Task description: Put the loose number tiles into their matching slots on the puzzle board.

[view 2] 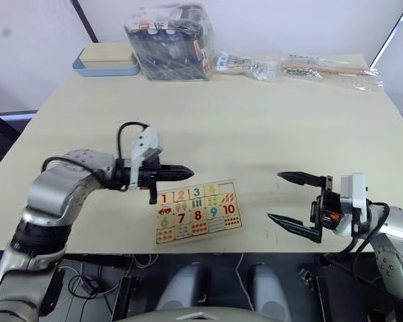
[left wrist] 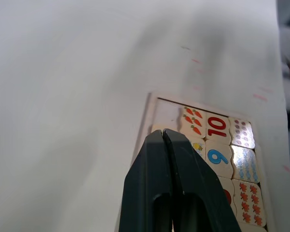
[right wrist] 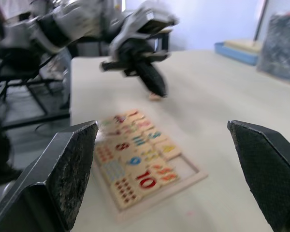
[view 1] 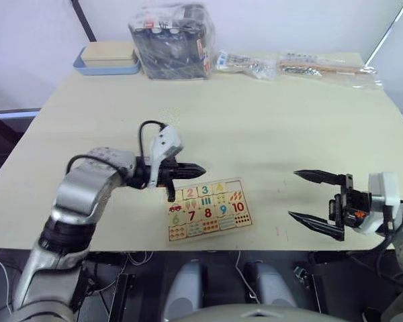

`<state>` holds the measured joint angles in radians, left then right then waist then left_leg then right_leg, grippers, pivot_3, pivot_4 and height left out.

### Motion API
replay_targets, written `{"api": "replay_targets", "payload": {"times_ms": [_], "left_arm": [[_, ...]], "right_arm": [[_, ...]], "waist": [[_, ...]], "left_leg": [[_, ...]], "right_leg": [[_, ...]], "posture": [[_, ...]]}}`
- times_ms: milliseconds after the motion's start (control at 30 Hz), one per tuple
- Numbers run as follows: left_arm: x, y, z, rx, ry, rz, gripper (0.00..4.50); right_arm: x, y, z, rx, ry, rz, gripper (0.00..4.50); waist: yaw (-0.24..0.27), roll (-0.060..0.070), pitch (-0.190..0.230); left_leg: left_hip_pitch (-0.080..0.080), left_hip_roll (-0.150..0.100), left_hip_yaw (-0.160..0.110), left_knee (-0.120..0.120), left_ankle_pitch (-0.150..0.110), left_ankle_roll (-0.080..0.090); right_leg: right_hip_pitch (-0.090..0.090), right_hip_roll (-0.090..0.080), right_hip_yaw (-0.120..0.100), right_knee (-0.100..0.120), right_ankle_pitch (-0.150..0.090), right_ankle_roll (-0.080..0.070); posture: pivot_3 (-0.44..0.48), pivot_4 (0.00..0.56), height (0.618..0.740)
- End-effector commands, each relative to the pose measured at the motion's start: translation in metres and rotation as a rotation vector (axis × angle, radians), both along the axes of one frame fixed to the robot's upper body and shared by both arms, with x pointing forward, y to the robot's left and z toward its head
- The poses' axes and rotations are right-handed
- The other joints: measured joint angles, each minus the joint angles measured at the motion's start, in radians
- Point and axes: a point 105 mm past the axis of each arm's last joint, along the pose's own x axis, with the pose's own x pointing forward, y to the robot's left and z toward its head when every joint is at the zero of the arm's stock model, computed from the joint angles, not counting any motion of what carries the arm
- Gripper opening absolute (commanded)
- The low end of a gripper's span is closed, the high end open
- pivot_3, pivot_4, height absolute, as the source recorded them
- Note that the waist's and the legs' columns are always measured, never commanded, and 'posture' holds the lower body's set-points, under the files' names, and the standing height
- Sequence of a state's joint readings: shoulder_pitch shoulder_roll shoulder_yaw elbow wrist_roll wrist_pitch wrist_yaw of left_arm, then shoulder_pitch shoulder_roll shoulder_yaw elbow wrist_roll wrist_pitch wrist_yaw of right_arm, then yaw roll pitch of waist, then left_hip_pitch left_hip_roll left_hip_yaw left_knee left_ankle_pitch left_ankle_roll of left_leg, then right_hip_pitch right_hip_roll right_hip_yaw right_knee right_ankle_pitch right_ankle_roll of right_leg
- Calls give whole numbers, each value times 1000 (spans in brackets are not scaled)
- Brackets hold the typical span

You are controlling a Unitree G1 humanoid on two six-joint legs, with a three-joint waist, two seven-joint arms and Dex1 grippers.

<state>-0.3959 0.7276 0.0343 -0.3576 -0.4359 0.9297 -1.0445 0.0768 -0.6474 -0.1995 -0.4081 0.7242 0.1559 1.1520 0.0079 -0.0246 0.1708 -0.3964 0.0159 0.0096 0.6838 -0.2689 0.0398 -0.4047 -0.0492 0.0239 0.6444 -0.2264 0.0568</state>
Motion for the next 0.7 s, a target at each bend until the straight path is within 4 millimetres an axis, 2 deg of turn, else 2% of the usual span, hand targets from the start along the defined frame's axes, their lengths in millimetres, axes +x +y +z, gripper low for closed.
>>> {"api": "replay_targets", "payload": {"times_ms": [33, 133, 333, 533, 600, 700], "left_arm": [[-1, 12, 20, -73, -123, 117, 56], [-1, 25, 21, -157, -194, 227, 56], [-17, 77, 5, -239, -239, 465, 56], [-33, 99, -4, -288, -252, 570, 56], [-41, 112, -12, -289, -246, 612, 56], [-58, 130, -24, -297, -215, 676, 677]], "right_arm": [[4, 3, 7, -1, -32, -18, 4500], [9, 5, 4, -10, -19, -48, 4500], [10, -1, -4, -14, 42, -40, 4500], [7, -18, -12, -15, 73, -69, 4500], [5, -25, -17, -27, 97, -91, 4500], [-2, -46, -27, -17, 162, -144, 4500]], "waist": [[5, 0, 0], [8, -1, -1], [4, -1, -1], [9, -2, -2], [8, -2, -2], [6, -2, -2]], "left_leg": [[0, 0, 0, 0, 0, 0], [0, -1, -1, 0, 0, 0], [0, 0, 0, -1, 0, 0], [1, 0, 0, -1, 0, 0], [1, 0, 0, -1, 0, 0], [1, 0, 0, -1, 0, 0]], "right_leg": [[0, 0, 0, 0, 0, 0], [1, -1, -1, 0, 0, 0], [0, -5, -2, -1, 1, -1], [1, -6, -3, -2, -1, -6], [1, -8, -3, -2, -1, -6], [1, -7, -3, -2, -1, -7]], "posture": [[0, 150, 740], [0, 150, 740], [0, 150, 740], [0, 150, 740], [0, 150, 740], [0, 150, 740]]}}
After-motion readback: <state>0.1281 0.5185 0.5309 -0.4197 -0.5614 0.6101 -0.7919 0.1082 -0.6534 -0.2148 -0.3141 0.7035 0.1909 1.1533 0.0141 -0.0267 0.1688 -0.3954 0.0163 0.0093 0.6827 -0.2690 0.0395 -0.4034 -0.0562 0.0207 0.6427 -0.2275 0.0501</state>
